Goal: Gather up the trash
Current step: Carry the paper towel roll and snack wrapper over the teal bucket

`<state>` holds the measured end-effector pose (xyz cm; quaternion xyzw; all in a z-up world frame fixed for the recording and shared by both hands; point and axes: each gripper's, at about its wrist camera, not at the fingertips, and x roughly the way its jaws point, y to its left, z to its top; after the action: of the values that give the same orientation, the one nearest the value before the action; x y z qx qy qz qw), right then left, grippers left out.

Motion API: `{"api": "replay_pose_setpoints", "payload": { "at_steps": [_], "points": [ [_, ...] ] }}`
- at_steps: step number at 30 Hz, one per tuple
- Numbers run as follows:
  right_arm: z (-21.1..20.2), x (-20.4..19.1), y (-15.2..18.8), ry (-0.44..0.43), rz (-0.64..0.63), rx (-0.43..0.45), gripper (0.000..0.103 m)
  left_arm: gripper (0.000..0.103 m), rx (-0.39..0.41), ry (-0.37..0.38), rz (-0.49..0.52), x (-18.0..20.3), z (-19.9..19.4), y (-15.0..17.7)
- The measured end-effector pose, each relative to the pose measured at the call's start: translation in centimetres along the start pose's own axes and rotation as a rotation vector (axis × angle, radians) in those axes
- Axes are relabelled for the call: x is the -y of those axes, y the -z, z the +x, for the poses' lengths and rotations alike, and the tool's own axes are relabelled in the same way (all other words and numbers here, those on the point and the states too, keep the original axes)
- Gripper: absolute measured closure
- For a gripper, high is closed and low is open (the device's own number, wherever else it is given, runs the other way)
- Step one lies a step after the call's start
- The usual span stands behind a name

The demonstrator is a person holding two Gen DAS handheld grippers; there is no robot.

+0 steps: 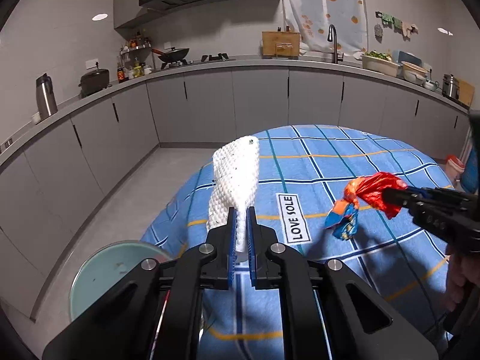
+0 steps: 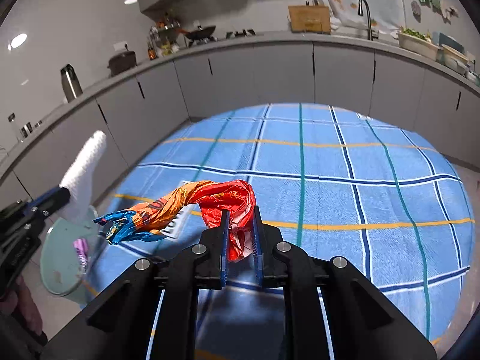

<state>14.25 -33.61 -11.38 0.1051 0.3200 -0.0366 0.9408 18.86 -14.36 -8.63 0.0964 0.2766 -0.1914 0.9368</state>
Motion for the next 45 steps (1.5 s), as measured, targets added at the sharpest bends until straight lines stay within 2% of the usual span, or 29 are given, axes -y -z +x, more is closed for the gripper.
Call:
{"api": "replay_pose_setpoints", "payload": {
  "at_steps": [10,19,45],
  "points": [
    [-3.8,-3.9,0.1,-0.053,-0.037,0.072,0.089,0.096,0.03,-0.028,-0.019,-1.6,-3.7,0.8],
    [-5.0,-6.6,-0.3,-0.085,-0.073,0.099,0.089,0.096,0.041,-0.065,-0.047,-3.7,-6.0,1.9],
    [-4.5,-14.0,-0.4,-0.19,-0.179,0.108,0.089,0.096,0.03,-0.181,-0.133,-10.3,-8.6,4.3]
  ]
}}
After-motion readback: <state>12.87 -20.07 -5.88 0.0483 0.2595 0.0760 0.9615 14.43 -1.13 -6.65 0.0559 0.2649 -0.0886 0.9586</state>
